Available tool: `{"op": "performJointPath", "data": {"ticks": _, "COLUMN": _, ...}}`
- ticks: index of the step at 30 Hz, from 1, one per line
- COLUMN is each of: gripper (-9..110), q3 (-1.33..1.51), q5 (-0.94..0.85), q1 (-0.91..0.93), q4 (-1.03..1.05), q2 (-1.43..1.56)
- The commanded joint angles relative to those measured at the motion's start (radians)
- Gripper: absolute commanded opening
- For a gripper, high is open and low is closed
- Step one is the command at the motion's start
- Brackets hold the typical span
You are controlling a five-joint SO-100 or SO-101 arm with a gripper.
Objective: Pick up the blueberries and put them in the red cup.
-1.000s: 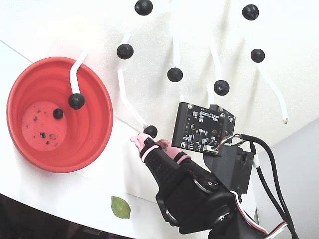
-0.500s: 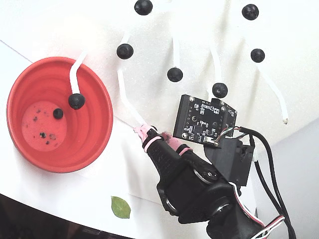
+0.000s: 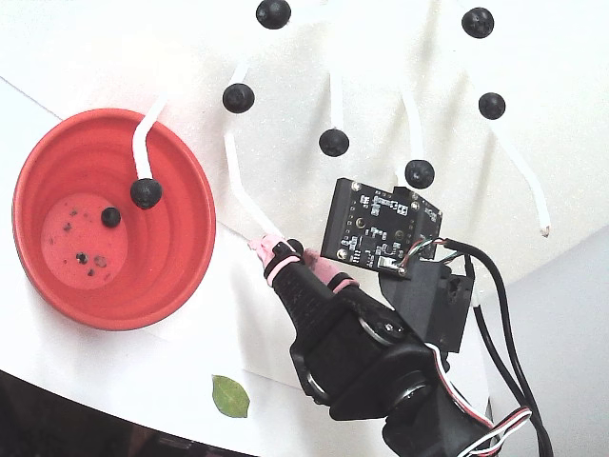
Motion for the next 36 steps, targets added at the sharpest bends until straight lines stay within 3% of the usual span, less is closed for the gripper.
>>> {"op": "performJointPath", "data": {"ticks": 1, "gripper": 17, "q3": -0.089, "q5": 0.018, "q1": -0.025, "q4": -0.028, "q2": 0.014}}
{"op": "performJointPath", "data": {"ticks": 36, "gripper": 12, "q3": -0.084, "q5": 0.074, "q1": -0.067, "q4": -0.018, "q2": -0.008}}
